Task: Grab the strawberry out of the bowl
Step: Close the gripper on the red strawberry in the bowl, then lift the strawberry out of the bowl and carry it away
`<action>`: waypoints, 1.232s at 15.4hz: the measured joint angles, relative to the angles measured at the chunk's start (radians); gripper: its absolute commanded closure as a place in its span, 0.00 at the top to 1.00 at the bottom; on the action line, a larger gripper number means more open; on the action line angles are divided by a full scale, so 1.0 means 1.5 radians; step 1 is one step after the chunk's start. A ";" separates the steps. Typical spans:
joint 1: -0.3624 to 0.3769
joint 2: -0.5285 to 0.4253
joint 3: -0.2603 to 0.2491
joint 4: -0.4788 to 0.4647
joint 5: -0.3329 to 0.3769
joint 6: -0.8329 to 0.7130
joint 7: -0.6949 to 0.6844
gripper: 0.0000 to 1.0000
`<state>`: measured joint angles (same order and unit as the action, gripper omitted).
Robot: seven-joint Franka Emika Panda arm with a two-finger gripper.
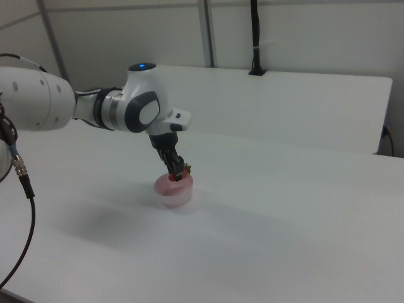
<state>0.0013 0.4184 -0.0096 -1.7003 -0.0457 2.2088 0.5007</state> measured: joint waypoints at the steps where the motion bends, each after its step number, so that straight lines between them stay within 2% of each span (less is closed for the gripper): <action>1: 0.000 -0.007 0.000 0.000 0.000 -0.003 0.000 0.13; 5: 0.000 -0.027 0.000 0.000 0.000 -0.032 -0.010 0.13; 8: -0.019 -0.060 0.000 0.000 -0.001 -0.139 -0.110 0.14; 10: -0.054 -0.086 -0.001 -0.004 -0.001 -0.210 -0.227 0.14; 12: -0.097 -0.106 -0.003 -0.017 -0.001 -0.233 -0.325 0.15; 15: -0.153 -0.112 -0.005 -0.043 -0.021 -0.234 -0.433 0.15; 19: -0.216 -0.111 -0.006 -0.093 -0.049 -0.180 -0.514 0.15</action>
<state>-0.3224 0.2515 -0.0189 -1.8398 -0.1192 1.9392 -0.2696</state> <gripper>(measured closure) 0.630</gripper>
